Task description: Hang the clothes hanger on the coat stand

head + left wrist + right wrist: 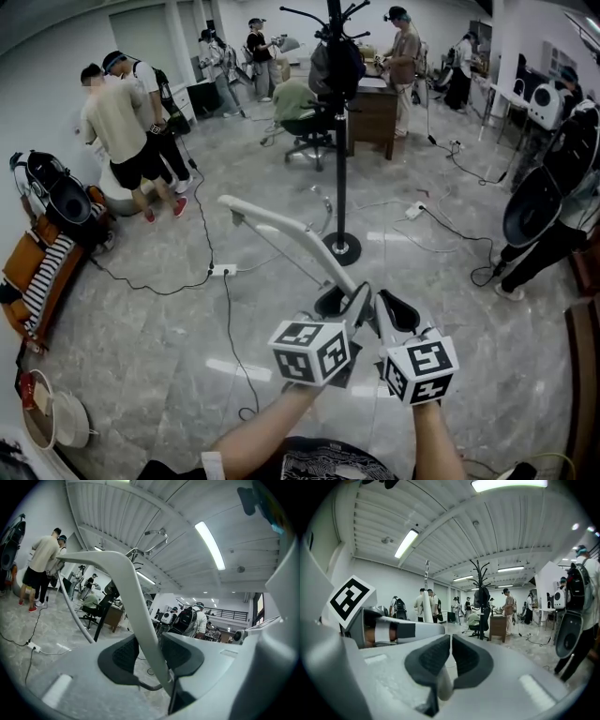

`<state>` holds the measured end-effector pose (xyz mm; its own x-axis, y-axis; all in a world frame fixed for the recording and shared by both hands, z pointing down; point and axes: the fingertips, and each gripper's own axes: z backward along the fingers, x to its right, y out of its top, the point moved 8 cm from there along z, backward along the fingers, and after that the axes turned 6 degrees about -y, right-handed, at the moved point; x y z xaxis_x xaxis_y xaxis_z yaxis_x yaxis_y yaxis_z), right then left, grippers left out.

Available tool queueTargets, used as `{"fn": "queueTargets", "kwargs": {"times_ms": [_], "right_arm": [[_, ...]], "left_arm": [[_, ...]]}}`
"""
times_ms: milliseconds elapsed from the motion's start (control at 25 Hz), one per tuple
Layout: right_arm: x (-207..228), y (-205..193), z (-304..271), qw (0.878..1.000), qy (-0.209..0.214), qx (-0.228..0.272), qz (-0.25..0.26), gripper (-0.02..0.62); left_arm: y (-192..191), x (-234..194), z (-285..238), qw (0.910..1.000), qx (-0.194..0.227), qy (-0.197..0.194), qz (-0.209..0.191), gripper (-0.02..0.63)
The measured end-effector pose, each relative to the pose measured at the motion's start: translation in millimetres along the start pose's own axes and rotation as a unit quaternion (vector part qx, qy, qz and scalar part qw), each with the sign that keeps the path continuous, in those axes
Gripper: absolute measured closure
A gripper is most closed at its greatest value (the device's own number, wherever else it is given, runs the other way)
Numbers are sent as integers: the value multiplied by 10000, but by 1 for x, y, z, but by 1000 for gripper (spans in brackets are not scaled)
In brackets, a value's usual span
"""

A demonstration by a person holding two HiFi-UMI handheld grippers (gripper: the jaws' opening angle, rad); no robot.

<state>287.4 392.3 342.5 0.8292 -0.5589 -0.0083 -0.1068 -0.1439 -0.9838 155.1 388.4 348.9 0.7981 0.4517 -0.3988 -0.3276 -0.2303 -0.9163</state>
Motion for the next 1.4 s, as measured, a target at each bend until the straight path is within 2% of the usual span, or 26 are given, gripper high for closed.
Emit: {"fn": "queueTargets", "kwargs": {"times_ms": [240, 520, 720, 1040, 1400], "right_arm": [[-9, 16, -57, 9991, -421, 46, 3, 591], [-29, 30, -125, 9985, -502, -93, 210, 592], [-41, 41, -166, 9980, -600, -91, 172, 594], [-62, 49, -206, 9979, -602, -68, 234, 594], [-64, 49, -240, 9971, -669, -205, 313, 594]], "left_arm": [[23, -58, -15, 9999, -84, -86, 101, 453], [51, -126, -30, 9994, -175, -235, 188, 453], [71, -165, -37, 9989, -229, -343, 210, 453], [88, -204, -40, 9983, -265, -496, 175, 453], [100, -236, -52, 9981, -265, -524, 186, 453]]}}
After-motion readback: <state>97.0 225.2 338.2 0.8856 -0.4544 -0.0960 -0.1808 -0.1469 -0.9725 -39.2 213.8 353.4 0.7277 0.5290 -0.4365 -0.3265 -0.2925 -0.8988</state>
